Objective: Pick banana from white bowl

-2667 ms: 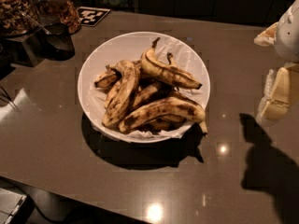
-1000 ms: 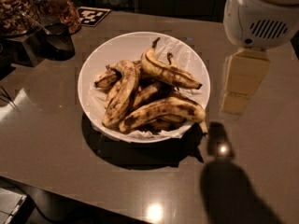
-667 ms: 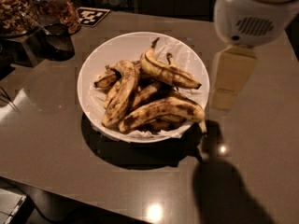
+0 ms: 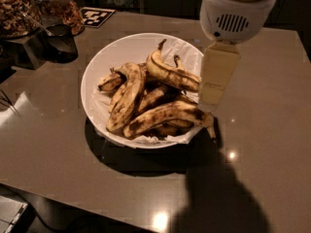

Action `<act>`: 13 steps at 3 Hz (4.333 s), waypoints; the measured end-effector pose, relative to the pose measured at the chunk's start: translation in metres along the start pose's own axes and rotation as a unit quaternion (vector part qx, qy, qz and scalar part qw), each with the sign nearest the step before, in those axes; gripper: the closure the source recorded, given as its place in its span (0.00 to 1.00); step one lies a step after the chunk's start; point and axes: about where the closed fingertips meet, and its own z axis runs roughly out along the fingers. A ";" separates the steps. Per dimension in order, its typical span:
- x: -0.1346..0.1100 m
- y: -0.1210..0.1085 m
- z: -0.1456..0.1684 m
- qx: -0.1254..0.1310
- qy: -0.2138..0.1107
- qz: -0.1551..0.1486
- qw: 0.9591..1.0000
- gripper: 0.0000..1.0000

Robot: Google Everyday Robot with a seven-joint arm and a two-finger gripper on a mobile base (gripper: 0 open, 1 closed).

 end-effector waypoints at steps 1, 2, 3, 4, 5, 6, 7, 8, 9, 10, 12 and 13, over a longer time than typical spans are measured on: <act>-0.010 -0.010 0.009 -0.009 0.002 0.006 1.000 0.04; -0.017 -0.015 0.013 -0.012 0.000 0.007 1.000 0.08; -0.023 -0.014 0.018 -0.022 -0.002 0.005 1.000 0.21; -0.029 -0.008 0.021 -0.032 -0.004 0.003 0.999 0.28; -0.035 -0.002 0.021 -0.038 -0.007 0.000 0.999 0.28; -0.041 0.004 0.020 -0.043 -0.009 -0.006 0.999 0.27; -0.049 0.010 0.021 -0.045 -0.009 -0.021 0.999 0.27; -0.056 0.014 0.025 -0.051 -0.008 -0.035 0.998 0.30; -0.058 0.015 0.033 -0.062 -0.006 -0.042 0.997 0.30; -0.057 0.014 0.039 -0.070 -0.004 -0.043 0.997 0.29; -0.049 0.011 0.043 -0.065 0.003 -0.034 0.997 0.70; -0.049 0.011 0.043 -0.065 0.003 -0.034 0.997 0.95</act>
Offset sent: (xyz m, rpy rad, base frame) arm 0.0094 -0.0027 -0.0254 -0.0556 0.1624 -0.0439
